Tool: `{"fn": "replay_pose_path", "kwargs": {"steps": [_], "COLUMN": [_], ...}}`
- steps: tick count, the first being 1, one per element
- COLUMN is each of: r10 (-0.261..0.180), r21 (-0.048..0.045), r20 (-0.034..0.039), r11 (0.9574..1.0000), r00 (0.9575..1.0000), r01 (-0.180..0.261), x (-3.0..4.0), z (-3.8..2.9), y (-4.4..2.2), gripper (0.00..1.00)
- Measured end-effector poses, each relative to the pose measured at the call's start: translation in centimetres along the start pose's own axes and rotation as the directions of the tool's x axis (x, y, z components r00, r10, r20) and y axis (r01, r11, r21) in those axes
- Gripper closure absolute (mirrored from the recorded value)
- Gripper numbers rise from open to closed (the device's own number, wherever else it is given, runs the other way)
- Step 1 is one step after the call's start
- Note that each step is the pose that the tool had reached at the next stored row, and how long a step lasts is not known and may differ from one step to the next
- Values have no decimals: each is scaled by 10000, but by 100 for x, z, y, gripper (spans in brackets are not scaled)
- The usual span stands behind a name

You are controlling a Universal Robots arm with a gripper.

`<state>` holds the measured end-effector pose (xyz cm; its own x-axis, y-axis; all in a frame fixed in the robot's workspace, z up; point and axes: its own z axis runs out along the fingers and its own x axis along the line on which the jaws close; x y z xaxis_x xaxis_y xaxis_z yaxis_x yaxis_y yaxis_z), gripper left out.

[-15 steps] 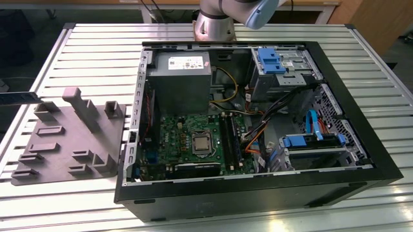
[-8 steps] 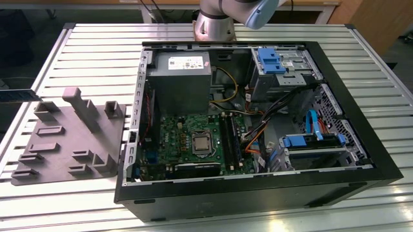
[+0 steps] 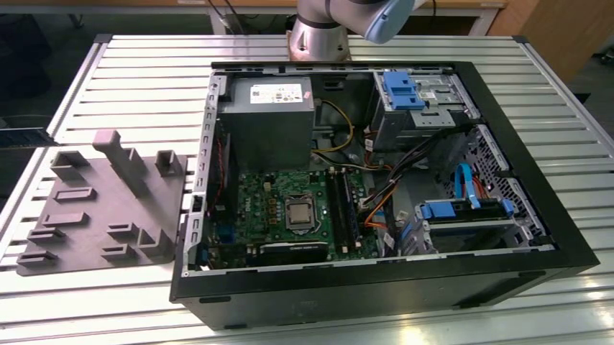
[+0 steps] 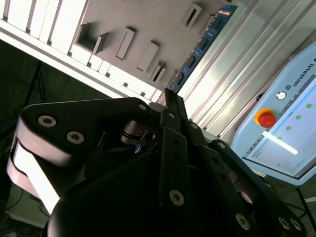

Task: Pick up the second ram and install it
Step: 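Pick up the second ram and move it above second insertion slot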

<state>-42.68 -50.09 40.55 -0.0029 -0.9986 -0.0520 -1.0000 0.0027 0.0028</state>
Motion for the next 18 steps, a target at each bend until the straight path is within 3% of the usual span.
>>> {"fn": "replay_pose_path", "kwargs": {"steps": [11,18], "r10": [-1,0], "r21": [2,3], "r20": [3,3], "r11": [10000,10000], "r00": [10000,10000], "r01": [1,0], "x": [-2,-2], "z": [-28,-27], "y": [-2,-54], "gripper": [88,88]}}
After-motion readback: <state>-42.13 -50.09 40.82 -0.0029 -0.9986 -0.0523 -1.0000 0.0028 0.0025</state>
